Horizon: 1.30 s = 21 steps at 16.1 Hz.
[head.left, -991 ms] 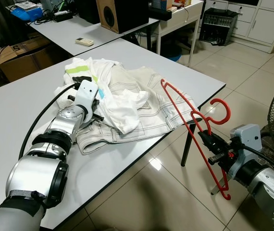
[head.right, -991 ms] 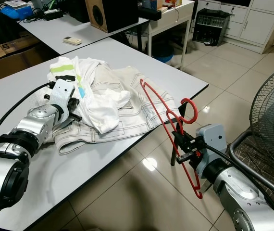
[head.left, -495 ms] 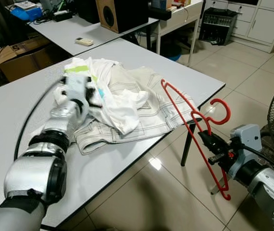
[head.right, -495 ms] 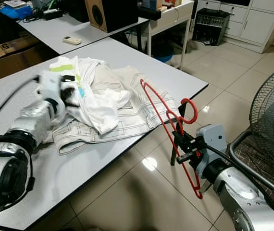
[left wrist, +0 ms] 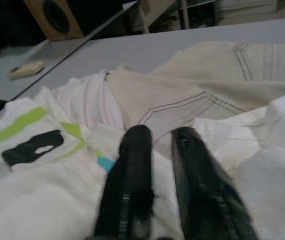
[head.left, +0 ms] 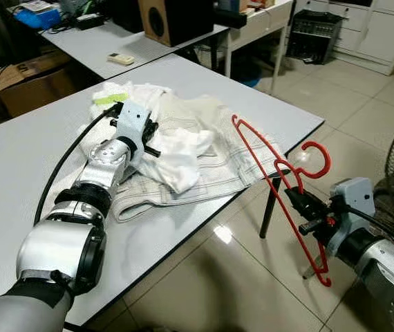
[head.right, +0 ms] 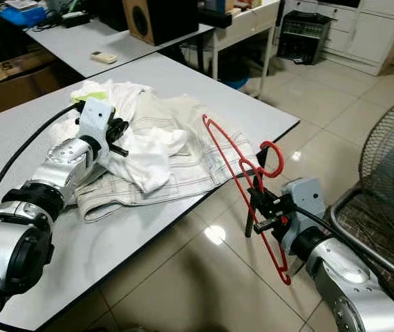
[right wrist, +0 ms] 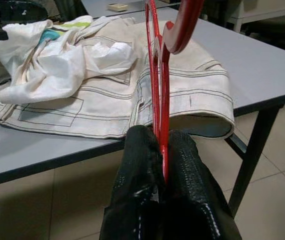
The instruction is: Hang hanger
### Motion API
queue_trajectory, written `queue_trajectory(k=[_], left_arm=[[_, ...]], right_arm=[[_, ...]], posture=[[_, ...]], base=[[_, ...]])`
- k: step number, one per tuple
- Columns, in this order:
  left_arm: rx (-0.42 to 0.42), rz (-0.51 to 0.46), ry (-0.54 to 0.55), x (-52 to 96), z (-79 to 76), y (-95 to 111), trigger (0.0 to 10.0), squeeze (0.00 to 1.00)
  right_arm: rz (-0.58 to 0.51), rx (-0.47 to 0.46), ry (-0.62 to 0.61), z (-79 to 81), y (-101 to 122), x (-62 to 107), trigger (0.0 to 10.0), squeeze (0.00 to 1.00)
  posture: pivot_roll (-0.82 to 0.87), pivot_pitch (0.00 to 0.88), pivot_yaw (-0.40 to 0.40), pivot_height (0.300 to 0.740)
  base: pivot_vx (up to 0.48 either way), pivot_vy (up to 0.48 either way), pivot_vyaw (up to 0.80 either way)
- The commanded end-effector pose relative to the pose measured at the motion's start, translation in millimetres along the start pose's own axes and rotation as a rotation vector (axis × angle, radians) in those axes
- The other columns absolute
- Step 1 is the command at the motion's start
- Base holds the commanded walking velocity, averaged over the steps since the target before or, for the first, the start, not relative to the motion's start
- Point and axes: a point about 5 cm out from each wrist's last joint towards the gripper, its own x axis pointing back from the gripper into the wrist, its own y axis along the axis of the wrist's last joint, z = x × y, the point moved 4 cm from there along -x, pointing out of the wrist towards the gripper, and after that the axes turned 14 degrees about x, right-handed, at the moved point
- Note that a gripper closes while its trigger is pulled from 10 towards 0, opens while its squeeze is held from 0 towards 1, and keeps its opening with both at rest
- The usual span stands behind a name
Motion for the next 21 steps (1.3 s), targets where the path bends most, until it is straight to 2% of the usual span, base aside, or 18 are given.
queue_trajectory(k=[1, 4, 5, 8, 10, 11, 12, 17, 18, 19, 20, 21], left_arm=[[-0.049, 0.010, 0.035, -0.4, 4.3, 1, 10.0, 1.00], [-0.153, 0.035, 0.084, -0.2, 8.5, -1, 10.0, 1.00], [-0.160, 0.037, 0.090, -0.2, 8.6, -2, 10.0, 1.00], [-0.096, 0.080, 0.098, -0.2, 3.5, -17, 10.0, 1.00], [-0.001, 0.121, 0.148, 1.4, 6.4, -28, 10.0, 1.00], [-0.024, 0.135, 0.168, 2.4, 8.8, -31, 10.0, 0.46], [-0.026, 0.141, 0.183, 3.0, 10.5, -32, 10.0, 0.00], [-0.055, 0.187, 0.223, 5.7, 14.4, -41, 10.0, 0.00], [-0.050, 0.199, 0.230, 6.3, 14.7, -44, 3.7, 0.00], [-0.051, 0.204, 0.234, 6.6, 15.0, -45, 0.9, 0.00], [-0.052, 0.207, 0.238, 7.0, 15.6, -46, 0.0, 0.00], [-0.052, 0.209, 0.243, 7.4, 16.5, -46, 0.0, 0.00]], right_arm=[[-0.006, 0.009, 0.002, 1.9, 2, -1.7, 10.0, 0.00], [-0.009, 0.007, -0.003, 2.2, 3, -1.9, 10.0, 0.00], [-0.009, 0.007, -0.004, 2.3, 3, -1.9, 10.0, 0.00], [-0.009, 0.005, -0.009, 2.1, 3, -1.9, 10.0, 0.00], [-0.008, 0.005, -0.010, 1.4, 3, -1.9, 10.0, 0.00], [-0.009, 0.004, -0.010, 1.3, 3, -2.2, 10.0, 0.00], [-0.009, 0.005, -0.010, 1.4, 3, -2.3, 10.0, 0.00], [-0.010, 0.007, -0.010, 2.7, 2, -3.4, 10.0, 0.00], [-0.009, 0.009, -0.013, 2.5, 2, -3.3, 10.0, 0.00], [-0.008, 0.010, -0.014, 2.4, 2, -3.1, 10.0, 0.00], [-0.008, 0.012, -0.015, 2.1, 2, -3.1, 10.0, 0.00], [-0.008, 0.013, -0.016, 1.9, 2, -3.2, 10.0, 0.00]], posture=[[-0.16, 0.000, 0.129, 0.740], [-0.17, 0.000, 0.137, 0.740], [-0.17, 0.000, 0.137, 0.740], [-0.18, 0.000, 0.140, 0.740], [-0.18, 0.000, 0.140, 0.740], [-0.18, 0.000, 0.140, 0.740], [-0.18, 0.000, 0.140, 0.740], [-0.18, 0.000, 0.147, 0.740], [-0.19, 0.000, 0.153, 0.740], [-0.19, 0.000, 0.154, 0.740], [-0.19, 0.000, 0.154, 0.740], [-0.19, 0.000, 0.154, 0.740]], base=[[0.000, 0.000, 0.00], [0.000, 0.000, 0.00], [0.000, 0.000, 0.00], [0.000, 0.000, 0.00], [0.000, 0.000, 0.00], [0.000, 0.000, 0.00], [0.000, 0.000, 0.00], [0.000, 0.000, 0.00], [0.000, 0.000, 0.00], [0.000, 0.000, 0.00], [0.000, 0.000, 0.00], [0.000, 0.000, 0.00]])
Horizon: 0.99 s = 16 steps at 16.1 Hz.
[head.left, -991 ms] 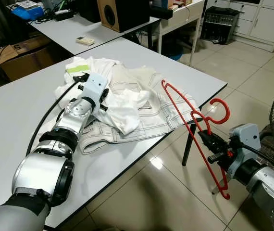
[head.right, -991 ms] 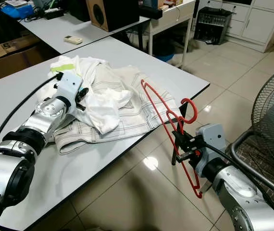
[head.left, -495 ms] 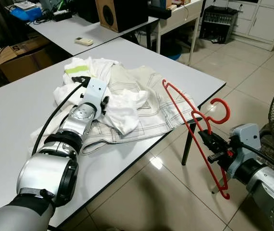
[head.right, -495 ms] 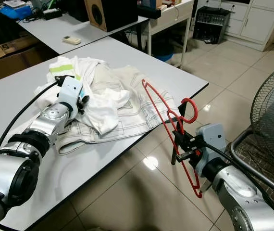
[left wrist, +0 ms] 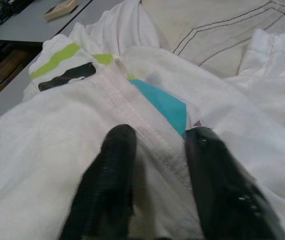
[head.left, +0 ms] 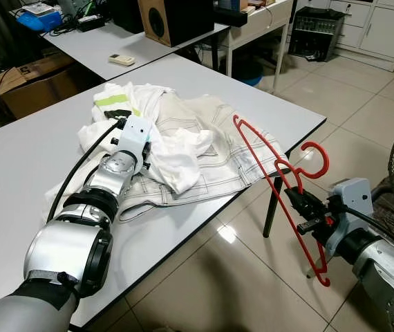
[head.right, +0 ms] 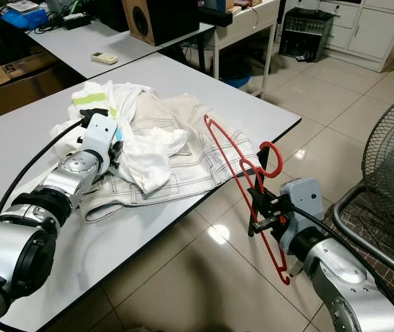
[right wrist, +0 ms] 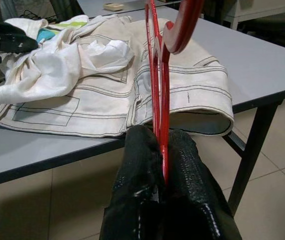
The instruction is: Hang hanger
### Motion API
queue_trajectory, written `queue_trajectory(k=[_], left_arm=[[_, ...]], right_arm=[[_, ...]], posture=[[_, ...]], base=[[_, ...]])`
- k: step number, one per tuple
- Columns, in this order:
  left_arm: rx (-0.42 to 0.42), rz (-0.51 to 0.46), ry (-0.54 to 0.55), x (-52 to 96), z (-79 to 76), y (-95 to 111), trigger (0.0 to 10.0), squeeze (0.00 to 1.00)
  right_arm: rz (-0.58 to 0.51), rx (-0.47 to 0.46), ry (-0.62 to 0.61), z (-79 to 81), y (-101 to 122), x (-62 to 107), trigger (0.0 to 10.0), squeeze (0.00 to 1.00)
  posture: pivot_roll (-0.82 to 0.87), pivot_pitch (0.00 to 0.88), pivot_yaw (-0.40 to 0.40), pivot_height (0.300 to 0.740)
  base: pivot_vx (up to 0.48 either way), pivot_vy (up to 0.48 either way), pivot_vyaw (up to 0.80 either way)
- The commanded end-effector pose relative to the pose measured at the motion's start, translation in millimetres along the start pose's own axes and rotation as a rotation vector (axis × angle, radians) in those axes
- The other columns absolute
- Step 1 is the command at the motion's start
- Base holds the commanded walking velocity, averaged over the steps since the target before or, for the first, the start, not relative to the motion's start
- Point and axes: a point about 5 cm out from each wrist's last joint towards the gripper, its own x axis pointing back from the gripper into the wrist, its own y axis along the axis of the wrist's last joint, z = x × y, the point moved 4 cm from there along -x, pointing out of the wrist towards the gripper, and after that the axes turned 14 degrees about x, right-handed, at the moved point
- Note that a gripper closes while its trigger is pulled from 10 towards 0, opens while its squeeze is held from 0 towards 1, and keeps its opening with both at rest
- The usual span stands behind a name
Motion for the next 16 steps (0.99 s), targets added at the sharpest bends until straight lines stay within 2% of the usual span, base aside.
queue_trajectory(k=[1, 12, 13, 14, 16], left_arm=[[-0.007, 0.031, 0.029, 1.4, 7.6, -10, 0.0, 0.00], [0.023, 0.055, 0.018, 2.7, 8.8, -19, 0.0, 0.00], [0.057, 0.044, 0.015, 2.6, 8.1, -18, 0.0, 0.00], [0.178, -0.007, 0.018, 2.8, 12.3, -11, 0.0, 0.00], [0.240, -0.048, 0.048, 4.8, 26.6, -6, 0.0, 0.00]], right_arm=[[-0.016, 0.007, 0.003, 0.9, 3, -2.0, 10.0, 0.00], [-0.021, 0.009, -0.001, 0.9, 2, -3.7, 10.0, 0.00], [-0.021, 0.009, -0.002, 0.7, 2, -3.7, 10.0, 0.00], [-0.021, 0.009, -0.004, 0.8, 1, -3.5, 10.0, 0.00], [-0.021, 0.006, -0.010, 1.7, 0, -1.9, 10.0, 0.00]], posture=[[-0.20, 0.000, 0.157, 0.740], [-0.20, 0.000, 0.164, 0.740], [-0.20, 0.000, 0.166, 0.740], [-0.20, 0.000, 0.170, 0.740], [-0.20, 0.000, 0.182, 0.740]], base=[[0.000, 0.000, 0.00], [0.000, 0.000, 0.00], [0.000, 0.000, 0.00], [0.000, 0.000, 0.00], [0.000, 0.000, 0.00]])
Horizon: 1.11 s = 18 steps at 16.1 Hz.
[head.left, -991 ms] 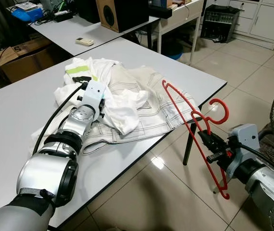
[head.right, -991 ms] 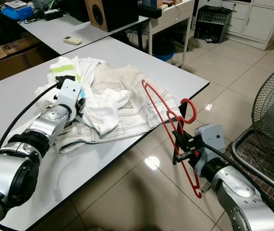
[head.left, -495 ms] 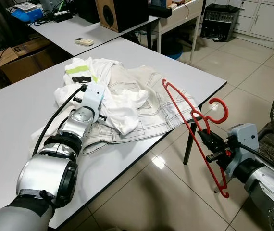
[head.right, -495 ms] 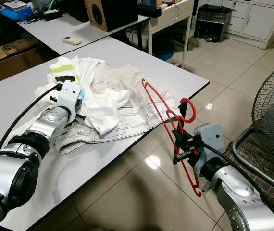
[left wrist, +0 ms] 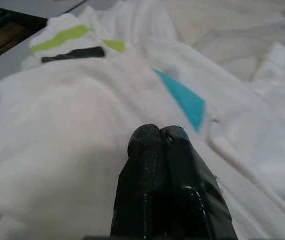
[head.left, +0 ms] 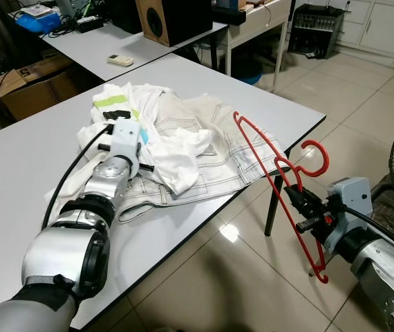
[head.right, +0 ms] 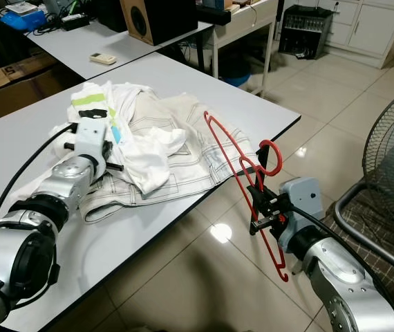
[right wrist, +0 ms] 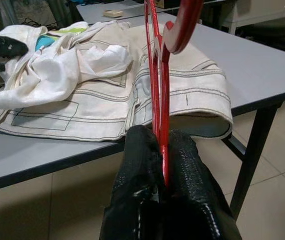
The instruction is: Hang hanger
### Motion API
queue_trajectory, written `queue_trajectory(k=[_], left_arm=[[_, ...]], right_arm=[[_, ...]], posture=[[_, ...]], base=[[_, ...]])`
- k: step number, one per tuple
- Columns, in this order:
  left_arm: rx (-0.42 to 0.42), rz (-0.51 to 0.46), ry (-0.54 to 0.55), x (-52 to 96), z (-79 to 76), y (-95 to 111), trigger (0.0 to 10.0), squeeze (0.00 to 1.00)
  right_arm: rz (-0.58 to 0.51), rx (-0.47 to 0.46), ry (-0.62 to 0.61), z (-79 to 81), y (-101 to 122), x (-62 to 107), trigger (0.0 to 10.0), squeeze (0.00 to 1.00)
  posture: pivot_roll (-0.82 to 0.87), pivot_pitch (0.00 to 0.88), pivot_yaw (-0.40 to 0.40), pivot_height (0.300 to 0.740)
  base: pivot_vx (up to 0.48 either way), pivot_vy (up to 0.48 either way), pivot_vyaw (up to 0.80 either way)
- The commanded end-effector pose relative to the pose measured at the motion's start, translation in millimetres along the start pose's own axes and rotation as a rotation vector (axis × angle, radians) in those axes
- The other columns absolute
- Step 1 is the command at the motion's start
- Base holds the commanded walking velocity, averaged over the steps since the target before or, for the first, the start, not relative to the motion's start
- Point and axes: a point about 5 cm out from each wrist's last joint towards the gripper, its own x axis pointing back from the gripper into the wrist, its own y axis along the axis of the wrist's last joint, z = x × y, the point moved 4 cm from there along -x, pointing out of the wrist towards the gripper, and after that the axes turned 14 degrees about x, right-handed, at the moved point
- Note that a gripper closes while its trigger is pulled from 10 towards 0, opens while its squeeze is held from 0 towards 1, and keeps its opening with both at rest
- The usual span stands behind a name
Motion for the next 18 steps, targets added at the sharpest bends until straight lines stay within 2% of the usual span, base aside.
queue_trajectory(k=[1, 3, 5, 7, 8, 9, 10, 11, 12, 14, 18], left_arm=[[0.029, -0.040, 0.040, 2.6, 20.1, 9, 0.0, 0.00], [0.051, -0.093, 0.086, 5.9, 38.4, 19, 0.0, 0.00], [0.108, -0.137, 0.064, 8.1, 44.6, 27, 0.0, 0.00], [0.161, -0.128, -0.019, 8.2, 36.3, 23, 0.0, 0.00], [0.143, -0.126, -0.098, 8.3, 25.2, 20, 0.0, 0.00], [0.089, -0.113, -0.174, 8.9, 12.0, 14, 0.0, 0.00], [0.066, -0.112, -0.178, 8.6, 5.8, 10, 10.0, 0.00], [0.051, -0.122, -0.192, 8.6, 0.9, 10, 10.0, 0.00], [0.006, -0.132, -0.197, 8.1, -5.1, 11, 10.0, 1.00], [-0.080, -0.134, -0.154, 7.1, -5.8, 9, 10.0, 1.00], [-0.157, -0.152, -0.014, 6.2, 8.3, 12, 10.0, 1.00]], right_arm=[[0.003, -0.001, -0.002, 1.3, -2, 0.3, 10.0, 0.00], [0.007, -0.004, 0.001, 3.7, -5, 1.0, 10.0, 0.00], [0.008, -0.010, 0.010, 7.5, -7, -0.2, 10.0, 0.00], [0.002, -0.011, 0.015, 10.5, -7, -2.8, 10.0, 0.00], [0.001, -0.010, 0.009, 10.9, -7, -3.1, 10.0, 0.00], [0.001, -0.016, -0.004, 11.4, -8, -3.7, 10.0, 0.00], [0.001, -0.019, -0.016, 12.4, -8, -4.7, 10.0, 0.00], [-0.002, -0.024, -0.023, 12.7, -8, -5.4, 10.0, 0.00], [-0.007, -0.024, -0.029, 12.5, -7, -6.2, 10.0, 0.00], [-0.007, -0.022, -0.034, 13.3, -8, -6.4, 10.0, 0.00], [-0.007, -0.011, -0.030, 13.4, -7, -5.8, 10.0, 0.00]], posture=[[-0.20, 0.000, 0.185, 0.740], [-0.20, 0.000, 0.187, 0.740], [-0.19, 0.000, 0.193, 0.740], [-0.19, 0.000, 0.203, 0.740], [-0.20, 0.000, 0.205, 0.740], [-0.20, 0.000, 0.207, 0.740], [-0.20, 0.000, 0.209, 0.740], [-0.20, 0.000, 0.209, 0.740], [-0.20, 0.000, 0.214, 0.740], [-0.22, 0.000, 0.216, 0.740], [-0.23, 0.000, 0.214, 0.740]], base=[[0.000, 0.000, 0.00], [0.000, 0.000, 0.00], [0.000, 0.000, 0.00], [0.000, 0.000, 0.00], [0.000, 0.000, 0.00], [0.000, 0.000, 0.00], [0.000, 0.000, 0.00], [0.000, 0.000, 0.00], [0.000, 0.000, 0.00], [0.000, 0.000, 0.00], [0.000, 0.000, 0.00]])
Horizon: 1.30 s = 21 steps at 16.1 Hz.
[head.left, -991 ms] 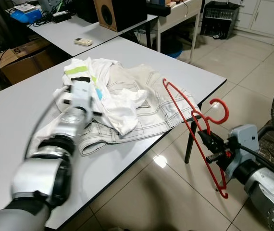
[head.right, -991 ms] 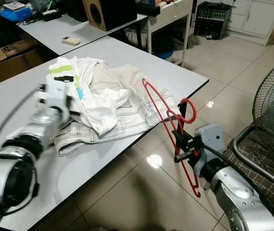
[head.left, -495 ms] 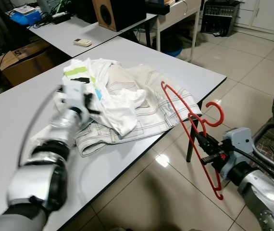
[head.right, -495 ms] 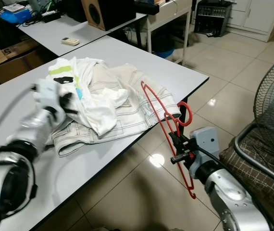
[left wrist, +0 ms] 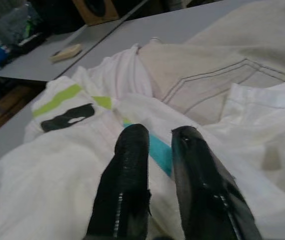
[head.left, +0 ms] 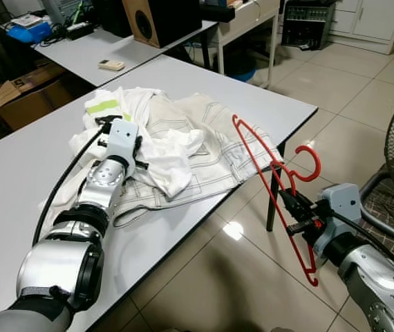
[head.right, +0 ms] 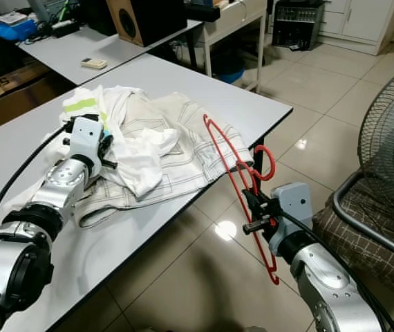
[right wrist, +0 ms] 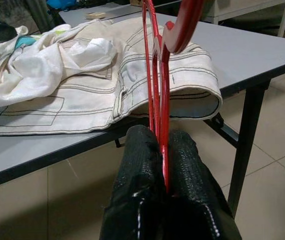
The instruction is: Hang hanger
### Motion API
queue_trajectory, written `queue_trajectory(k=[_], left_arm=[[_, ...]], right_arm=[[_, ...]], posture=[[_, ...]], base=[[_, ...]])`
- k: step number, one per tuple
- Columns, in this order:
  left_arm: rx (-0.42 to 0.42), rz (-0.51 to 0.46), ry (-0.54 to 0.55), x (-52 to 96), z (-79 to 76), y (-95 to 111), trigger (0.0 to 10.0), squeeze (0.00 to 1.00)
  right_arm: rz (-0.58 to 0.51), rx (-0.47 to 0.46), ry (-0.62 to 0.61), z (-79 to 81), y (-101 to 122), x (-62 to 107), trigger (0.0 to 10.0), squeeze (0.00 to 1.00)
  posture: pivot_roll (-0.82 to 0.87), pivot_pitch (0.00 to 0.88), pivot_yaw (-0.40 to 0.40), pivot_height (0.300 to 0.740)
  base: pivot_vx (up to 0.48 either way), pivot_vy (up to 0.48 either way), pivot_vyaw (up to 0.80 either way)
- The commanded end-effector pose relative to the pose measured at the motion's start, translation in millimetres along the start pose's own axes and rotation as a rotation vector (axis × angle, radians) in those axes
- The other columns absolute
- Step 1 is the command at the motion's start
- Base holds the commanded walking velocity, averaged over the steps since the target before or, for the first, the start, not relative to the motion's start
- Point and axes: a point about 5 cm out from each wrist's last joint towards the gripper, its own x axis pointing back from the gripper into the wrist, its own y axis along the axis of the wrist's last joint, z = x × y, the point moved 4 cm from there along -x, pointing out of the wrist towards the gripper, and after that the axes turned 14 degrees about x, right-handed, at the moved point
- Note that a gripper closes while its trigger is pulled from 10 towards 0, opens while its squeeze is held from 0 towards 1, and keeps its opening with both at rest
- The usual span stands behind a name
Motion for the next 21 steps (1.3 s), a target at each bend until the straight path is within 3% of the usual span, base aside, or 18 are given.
queue_trajectory(k=[1, 3, 6, 9, 10, 11, 15, 17, 18, 19, 21], left_arm=[[-0.021, 0.002, 0.038, 0.0, 10.9, 3, 10.0, 1.00], [0.001, 0.029, 0.017, -1.4, 7.1, 2, 10.0, 1.00], [0.096, 0.070, 0.060, -2.1, 10.5, -3, 10.0, 1.00], [0.143, 0.147, 0.086, 0.0, 9.3, -18, 10.0, 1.00], [0.212, 0.191, 0.049, 0.9, 0.6, -26, 10.0, 0.17], [0.239, 0.227, 0.030, 2.3, -4.9, -33, 10.0, 0.00], [0.160, 0.253, 0.095, 5.3, 5.1, -40, 10.0, 0.00], [0.148, 0.252, 0.118, 5.7, 9.7, -39, 8.9, 0.00], [0.148, 0.252, 0.118, 5.7, 9.7, -39, 8.9, 0.00], [0.144, 0.249, 0.135, 5.9, 13.4, -38, 0.0, 0.00], [0.144, 0.248, 0.159, 6.7, 19.5, -38, 0.0, 0.00]], right_arm=[[-0.011, 0.000, 0.007, 2.0, 2, 0.2, 10.0, 0.00], [-0.009, 0.000, 0.003, -1.4, 3, -0.5, 10.0, 0.00], [-0.005, -0.001, -0.009, -6.1, 3, -2.0, 10.0, 0.00], [-0.005, 0.003, -0.004, -7.2, 4, -3.9, 10.0, 0.00], [-0.002, 0.003, 0.001, -7.4, 4, -4.6, 10.0, 0.00], [0.000, 0.006, 0.008, -7.1, 5, -4.9, 10.0, 0.00], [0.000, 0.013, 0.012, -8.7, 6, -5.5, 10.0, 0.00], [0.003, 0.020, 0.017, -10.6, 7, -6.2, 10.0, 0.00], [0.003, 0.020, 0.017, -10.6, 7, -6.2, 10.0, 0.00], [0.003, 0.023, 0.018, -11.0, 7, -6.5, 10.0, 0.00], [0.004, 0.025, 0.020, -10.8, 7, -6.7, 10.0, 0.00]], posture=[[-0.23, 0.000, 0.212, 0.740], [-0.22, 0.000, 0.203, 0.740], [-0.21, 0.000, 0.193, 0.740], [-0.20, 0.000, 0.181, 0.740], [-0.20, 0.000, 0.172, 0.740], [-0.20, 0.000, 0.168, 0.740], [-0.20, 0.000, 0.158, 0.740], [-0.20, 0.000, 0.155, 0.740], [-0.20, 0.000, 0.155, 0.740], [-0.20, 0.000, 0.149, 0.740], [-0.20, 0.000, 0.150, 0.740]], base=[[0.000, 0.000, 0.00], [0.000, 0.000, 0.00], [0.000, 0.000, 0.00], [0.000, 0.000, 0.00], [0.000, 0.000, 0.00], [0.000, 0.000, 0.00], [0.000, 0.000, 0.00], [0.000, 0.000, 0.00], [0.000, 0.000, 0.00], [0.000, 0.000, 0.00], [0.000, 0.000, 0.00]])
